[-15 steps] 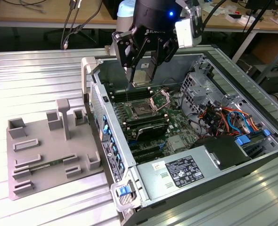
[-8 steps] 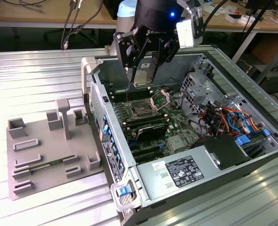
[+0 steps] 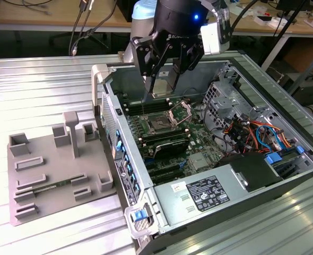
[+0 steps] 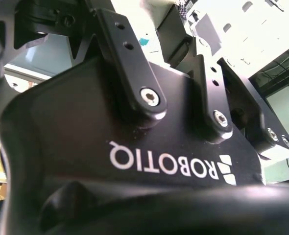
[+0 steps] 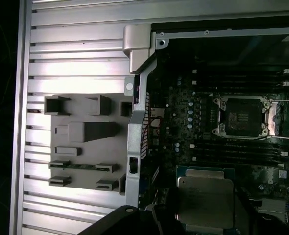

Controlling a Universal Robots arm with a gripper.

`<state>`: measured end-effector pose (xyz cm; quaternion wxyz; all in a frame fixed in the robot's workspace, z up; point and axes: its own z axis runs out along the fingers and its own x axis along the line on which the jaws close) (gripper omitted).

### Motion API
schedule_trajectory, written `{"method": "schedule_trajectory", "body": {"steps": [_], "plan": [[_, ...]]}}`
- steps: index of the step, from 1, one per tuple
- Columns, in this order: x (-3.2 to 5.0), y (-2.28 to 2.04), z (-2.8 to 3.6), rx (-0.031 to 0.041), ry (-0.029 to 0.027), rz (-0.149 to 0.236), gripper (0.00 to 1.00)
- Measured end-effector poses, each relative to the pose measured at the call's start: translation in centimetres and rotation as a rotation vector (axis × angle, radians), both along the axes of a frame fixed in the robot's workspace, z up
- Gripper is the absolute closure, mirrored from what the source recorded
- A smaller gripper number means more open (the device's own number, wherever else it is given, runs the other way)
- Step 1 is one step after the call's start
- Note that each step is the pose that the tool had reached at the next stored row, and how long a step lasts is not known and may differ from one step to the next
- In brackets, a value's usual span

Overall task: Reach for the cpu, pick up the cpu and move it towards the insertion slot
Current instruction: 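Pick up the cpu and move it towards the insertion slot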

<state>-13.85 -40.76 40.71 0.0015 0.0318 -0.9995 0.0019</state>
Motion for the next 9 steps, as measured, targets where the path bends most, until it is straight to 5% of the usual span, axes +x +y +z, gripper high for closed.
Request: {"method": "schedule_trajectory", "body": {"steps": [9], "plan": [[0.67,0.13,-0.13,-0.0001,0.0001,0.0,0.46]]}}
